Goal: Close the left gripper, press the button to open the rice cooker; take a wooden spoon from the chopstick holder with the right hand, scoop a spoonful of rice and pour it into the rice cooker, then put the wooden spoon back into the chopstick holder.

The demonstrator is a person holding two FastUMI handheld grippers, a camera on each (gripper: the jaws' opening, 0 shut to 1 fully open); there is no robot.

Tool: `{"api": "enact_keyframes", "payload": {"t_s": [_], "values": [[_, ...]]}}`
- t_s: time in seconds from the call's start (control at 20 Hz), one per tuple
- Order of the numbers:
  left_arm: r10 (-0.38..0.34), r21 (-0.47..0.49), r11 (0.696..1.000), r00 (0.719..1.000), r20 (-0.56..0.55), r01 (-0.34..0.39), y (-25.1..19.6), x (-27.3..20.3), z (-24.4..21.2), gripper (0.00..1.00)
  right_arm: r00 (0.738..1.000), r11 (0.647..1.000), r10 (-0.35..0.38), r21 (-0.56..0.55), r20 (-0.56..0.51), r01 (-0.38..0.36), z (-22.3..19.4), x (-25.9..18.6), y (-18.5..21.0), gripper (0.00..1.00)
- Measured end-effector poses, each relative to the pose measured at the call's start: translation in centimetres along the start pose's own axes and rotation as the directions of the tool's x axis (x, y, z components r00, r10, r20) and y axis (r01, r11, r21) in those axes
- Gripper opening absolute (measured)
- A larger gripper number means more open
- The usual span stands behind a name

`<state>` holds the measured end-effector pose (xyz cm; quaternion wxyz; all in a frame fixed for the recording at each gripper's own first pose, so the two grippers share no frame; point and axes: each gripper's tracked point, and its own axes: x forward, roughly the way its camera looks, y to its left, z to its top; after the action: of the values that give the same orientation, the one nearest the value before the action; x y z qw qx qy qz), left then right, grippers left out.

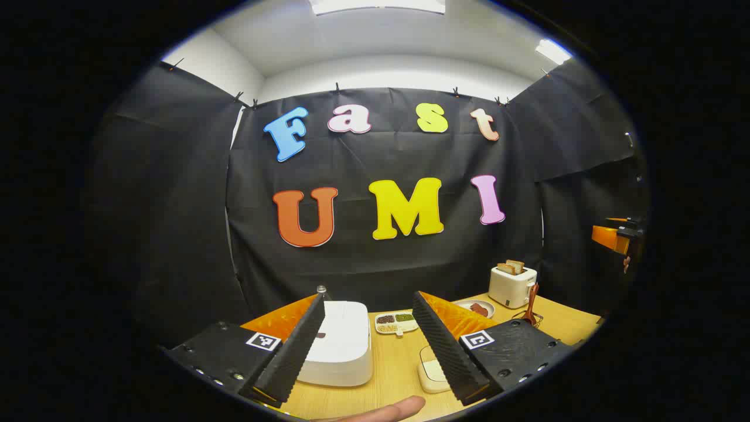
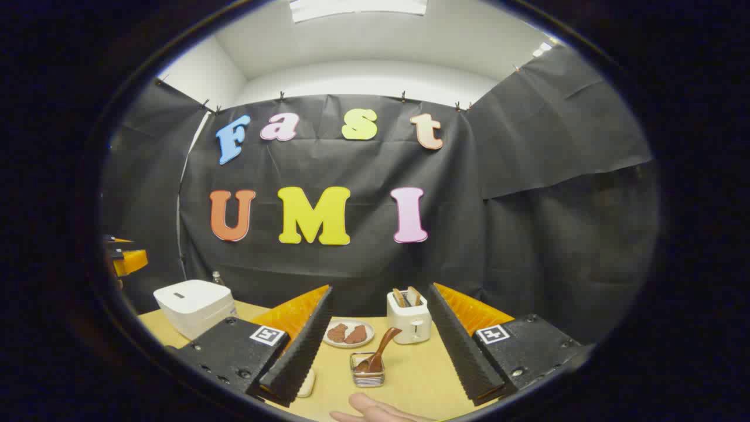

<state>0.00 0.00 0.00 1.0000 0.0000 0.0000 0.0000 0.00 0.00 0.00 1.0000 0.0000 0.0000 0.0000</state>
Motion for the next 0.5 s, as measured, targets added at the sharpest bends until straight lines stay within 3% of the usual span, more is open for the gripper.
{"api": "enact_keyframes", "payload": {"t_s": [0.15, 0.5], "values": [[0.03, 0.006, 1.0, 0.999, -0.012, -0.03, 0.6, 0.1, 0.0, 0.96, 1.0, 1.0, 0.007, 0.001, -0.002, -0.007, 0.0, 0.1, -0.5, 0.97], [0.022, -0.039, 0.999, 0.999, -0.035, -0.024, 0.6, 0.4, -0.9, 0.96, 1.0, 1.0, 0.003, 0.014, 0.006, -0.003, 0.2, 0.1, -2.0, 0.97]]}}
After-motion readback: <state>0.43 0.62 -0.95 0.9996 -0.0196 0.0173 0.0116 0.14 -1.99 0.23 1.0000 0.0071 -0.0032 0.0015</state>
